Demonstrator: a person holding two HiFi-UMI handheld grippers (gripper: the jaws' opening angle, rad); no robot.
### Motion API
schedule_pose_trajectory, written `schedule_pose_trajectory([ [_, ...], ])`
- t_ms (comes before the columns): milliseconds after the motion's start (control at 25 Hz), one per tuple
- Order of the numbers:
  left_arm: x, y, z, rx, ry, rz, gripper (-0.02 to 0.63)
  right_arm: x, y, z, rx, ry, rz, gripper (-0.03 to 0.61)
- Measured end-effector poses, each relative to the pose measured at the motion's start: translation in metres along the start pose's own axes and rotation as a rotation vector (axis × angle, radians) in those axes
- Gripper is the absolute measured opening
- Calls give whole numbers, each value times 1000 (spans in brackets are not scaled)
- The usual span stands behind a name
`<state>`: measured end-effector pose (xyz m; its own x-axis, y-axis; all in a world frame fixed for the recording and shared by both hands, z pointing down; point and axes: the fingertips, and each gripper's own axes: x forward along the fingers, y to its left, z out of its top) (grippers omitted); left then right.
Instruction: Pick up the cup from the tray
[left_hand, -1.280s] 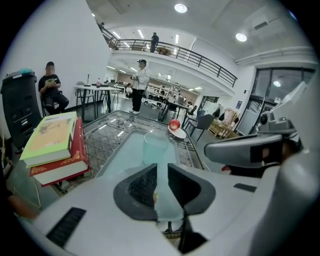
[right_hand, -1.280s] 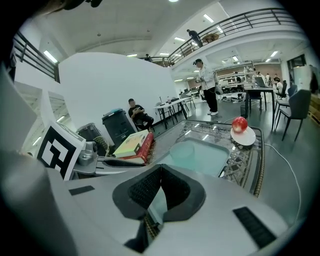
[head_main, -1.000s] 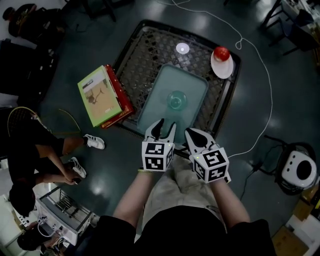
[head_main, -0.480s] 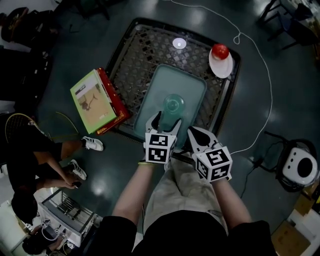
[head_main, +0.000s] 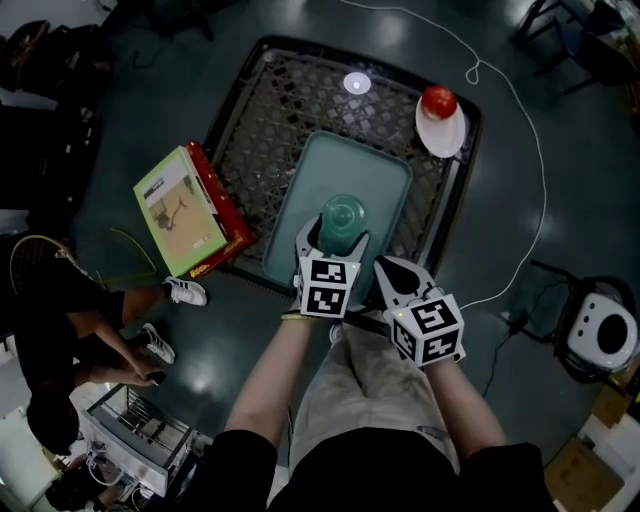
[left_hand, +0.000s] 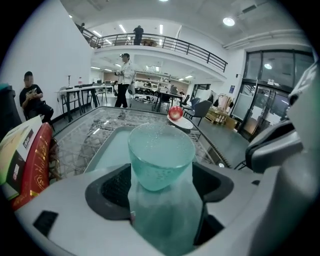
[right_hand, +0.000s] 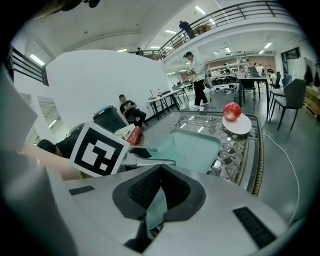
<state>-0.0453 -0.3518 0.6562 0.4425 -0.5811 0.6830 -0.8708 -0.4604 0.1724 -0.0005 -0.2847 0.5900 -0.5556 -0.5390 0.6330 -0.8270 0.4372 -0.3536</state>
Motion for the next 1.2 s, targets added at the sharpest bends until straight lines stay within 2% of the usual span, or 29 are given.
schedule_pose_trajectory([
  [280, 22, 7, 2, 35, 28, 10, 379, 4, -5, 0, 9, 4, 4, 9],
  [480, 28, 7, 7, 54, 13, 24, 377, 4, -10, -1, 9, 11, 2, 9],
  [1200, 10, 0, 6, 56, 8, 47, 374, -10, -5, -2, 1, -10, -6, 9],
])
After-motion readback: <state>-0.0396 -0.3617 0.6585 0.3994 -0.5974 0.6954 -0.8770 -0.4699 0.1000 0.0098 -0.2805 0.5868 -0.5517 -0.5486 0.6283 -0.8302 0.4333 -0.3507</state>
